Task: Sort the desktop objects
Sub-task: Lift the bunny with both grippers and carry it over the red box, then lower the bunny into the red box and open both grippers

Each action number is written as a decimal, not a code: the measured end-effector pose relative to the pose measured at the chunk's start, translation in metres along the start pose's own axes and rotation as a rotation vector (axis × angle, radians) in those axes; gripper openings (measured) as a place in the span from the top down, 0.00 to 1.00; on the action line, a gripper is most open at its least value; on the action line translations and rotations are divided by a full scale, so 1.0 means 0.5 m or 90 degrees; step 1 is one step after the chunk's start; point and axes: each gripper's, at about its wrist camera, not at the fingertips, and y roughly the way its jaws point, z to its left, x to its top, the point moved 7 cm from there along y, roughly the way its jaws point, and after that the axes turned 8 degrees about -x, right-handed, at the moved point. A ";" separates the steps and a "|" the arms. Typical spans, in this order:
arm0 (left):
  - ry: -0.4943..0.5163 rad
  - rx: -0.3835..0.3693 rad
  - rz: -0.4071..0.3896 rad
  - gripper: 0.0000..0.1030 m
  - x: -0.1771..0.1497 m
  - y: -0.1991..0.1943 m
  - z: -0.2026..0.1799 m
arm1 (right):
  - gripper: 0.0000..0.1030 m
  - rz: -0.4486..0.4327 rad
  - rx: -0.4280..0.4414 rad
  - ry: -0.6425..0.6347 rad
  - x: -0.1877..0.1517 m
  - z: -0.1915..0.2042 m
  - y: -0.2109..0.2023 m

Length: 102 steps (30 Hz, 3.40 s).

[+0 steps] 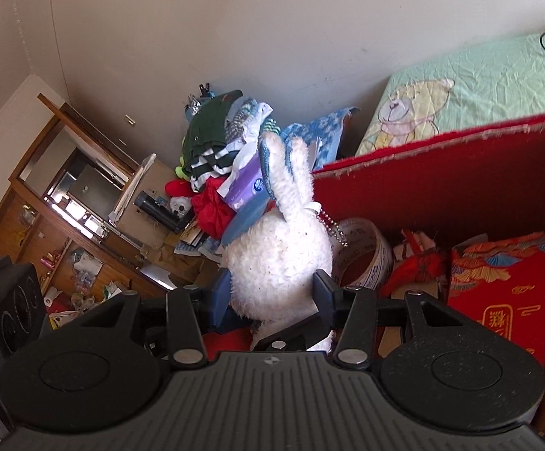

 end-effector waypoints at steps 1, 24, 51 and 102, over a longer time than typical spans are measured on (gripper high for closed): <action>-0.001 0.001 0.004 0.55 -0.004 0.002 0.004 | 0.51 0.004 -0.001 0.001 -0.003 0.000 0.005; 0.020 0.051 0.057 0.49 -0.027 0.023 0.019 | 0.47 0.038 -0.023 0.043 -0.026 -0.020 0.050; -0.015 0.068 0.078 0.49 -0.015 0.006 0.031 | 0.43 0.016 -0.061 0.066 0.011 -0.029 0.029; 0.019 0.106 0.080 0.44 -0.019 0.022 0.021 | 0.39 0.068 -0.028 0.171 0.018 -0.067 0.056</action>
